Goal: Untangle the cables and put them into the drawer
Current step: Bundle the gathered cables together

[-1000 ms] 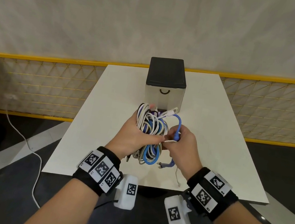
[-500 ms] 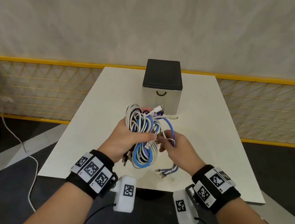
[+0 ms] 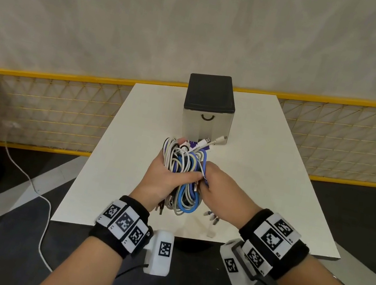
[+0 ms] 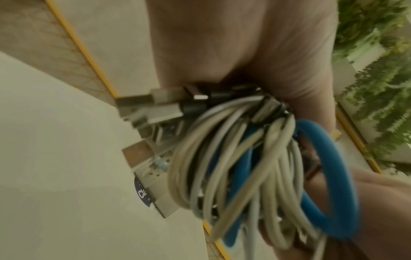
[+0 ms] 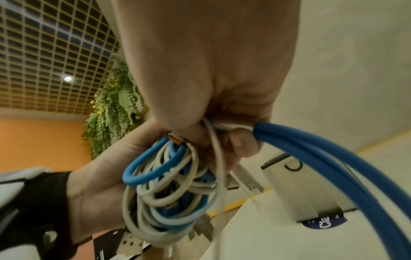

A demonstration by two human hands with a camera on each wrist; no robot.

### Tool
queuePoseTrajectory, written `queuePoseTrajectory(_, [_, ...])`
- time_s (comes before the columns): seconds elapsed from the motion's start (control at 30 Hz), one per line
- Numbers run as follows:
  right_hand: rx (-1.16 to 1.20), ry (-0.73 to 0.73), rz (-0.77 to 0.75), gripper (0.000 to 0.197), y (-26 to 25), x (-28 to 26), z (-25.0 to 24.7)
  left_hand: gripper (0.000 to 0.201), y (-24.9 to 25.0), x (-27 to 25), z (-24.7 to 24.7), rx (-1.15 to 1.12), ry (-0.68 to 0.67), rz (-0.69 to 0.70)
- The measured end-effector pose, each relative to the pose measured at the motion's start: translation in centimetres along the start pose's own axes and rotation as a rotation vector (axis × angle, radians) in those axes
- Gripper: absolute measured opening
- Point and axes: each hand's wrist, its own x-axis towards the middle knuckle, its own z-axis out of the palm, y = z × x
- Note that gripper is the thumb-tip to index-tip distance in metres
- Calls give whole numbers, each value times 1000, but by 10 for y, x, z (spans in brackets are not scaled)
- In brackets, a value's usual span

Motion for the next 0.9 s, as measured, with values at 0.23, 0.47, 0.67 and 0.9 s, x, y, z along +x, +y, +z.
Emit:
queuePoseTrajectory(0.23, [-397,-116,14,24,-10,0,-6,70,4,-3,7,-171,-32,-99])
queuePoseTrajectory(0.47, [-659,-246,-100,36,-13,3,-12,47,-3,-4,24,-260,215,-170])
queuePoseTrajectory(0.67, [-327,-228,-64,48,4,-6,-19,34,-5,-1,25,-202,303,-127])
queuePoseTrajectory(0.9, [128,-12,129,44,38,-18,5,33,14,5,12,-277,327,-110])
